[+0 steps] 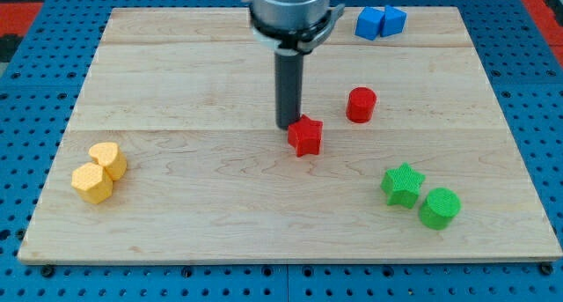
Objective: Slide the red circle near red star
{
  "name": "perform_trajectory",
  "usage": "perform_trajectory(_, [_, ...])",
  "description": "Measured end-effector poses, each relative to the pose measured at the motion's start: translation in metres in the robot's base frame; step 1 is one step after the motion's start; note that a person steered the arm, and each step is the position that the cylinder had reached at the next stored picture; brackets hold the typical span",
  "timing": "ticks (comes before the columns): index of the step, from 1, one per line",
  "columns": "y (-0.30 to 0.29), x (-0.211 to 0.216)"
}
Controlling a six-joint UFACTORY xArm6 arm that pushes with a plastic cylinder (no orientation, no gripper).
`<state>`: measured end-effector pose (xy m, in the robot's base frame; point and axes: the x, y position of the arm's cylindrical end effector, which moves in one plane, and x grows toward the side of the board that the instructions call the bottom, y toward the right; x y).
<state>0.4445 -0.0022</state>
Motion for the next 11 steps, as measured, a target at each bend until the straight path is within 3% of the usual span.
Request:
perform_trajectory(3, [0.034,-0.075])
perform_trajectory(4, [0.12,-0.104])
perform_trajectory(5, [0.183,-0.085])
perform_trajectory(8, [0.029,-0.055])
perform_trajectory(9, [0.079,-0.076])
perform_trajectory(10, [0.149,-0.043])
perform_trajectory(11, [0.116,-0.023])
